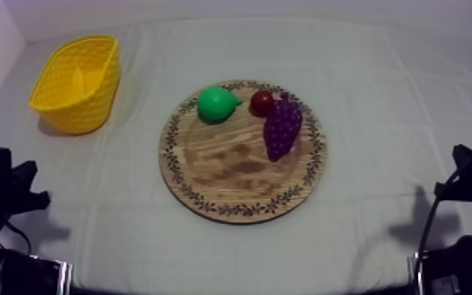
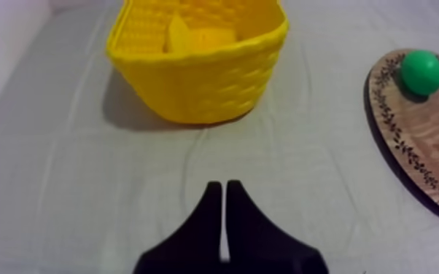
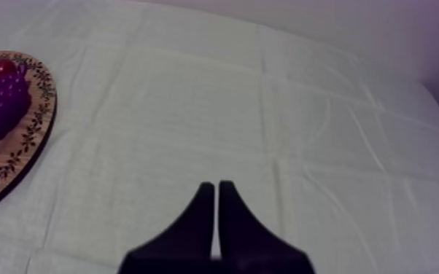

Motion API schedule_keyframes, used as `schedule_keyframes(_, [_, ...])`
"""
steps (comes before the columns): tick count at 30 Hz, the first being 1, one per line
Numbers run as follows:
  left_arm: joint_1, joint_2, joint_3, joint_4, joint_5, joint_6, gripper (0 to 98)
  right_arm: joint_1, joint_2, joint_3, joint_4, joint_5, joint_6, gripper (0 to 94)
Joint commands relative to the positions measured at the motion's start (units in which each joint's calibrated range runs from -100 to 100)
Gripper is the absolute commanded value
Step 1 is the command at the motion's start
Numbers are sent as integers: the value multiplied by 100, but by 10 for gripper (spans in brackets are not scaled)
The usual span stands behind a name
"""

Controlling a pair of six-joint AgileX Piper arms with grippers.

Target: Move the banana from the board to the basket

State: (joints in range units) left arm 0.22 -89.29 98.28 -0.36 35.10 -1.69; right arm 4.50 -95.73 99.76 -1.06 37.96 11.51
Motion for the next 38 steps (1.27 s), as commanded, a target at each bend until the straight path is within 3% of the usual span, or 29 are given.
schedule_keyframes(1, [28,-607,-10,-86,183,101,1,1,-2,2,1,2,0,3])
schedule_keyframes(10, [225,-1042,-32,-168,402,136,1,1,-2,2,1,2,0,3])
schedule_keyframes(15, [317,-1066,82,-171,11,1227,1,1,-2,2,1,2,0,3])
schedule_keyframes(18, [330,-1069,104,-171,-66,1560,1,1,-2,2,1,2,0,3])
schedule_keyframes(27, [336,-1071,115,-172,-105,1258,1,1,-2,2,1,2,0,3])
schedule_keyframes(38, [336,-1071,116,-172,-107,1227,1,1,-2,2,1,2,0,3])
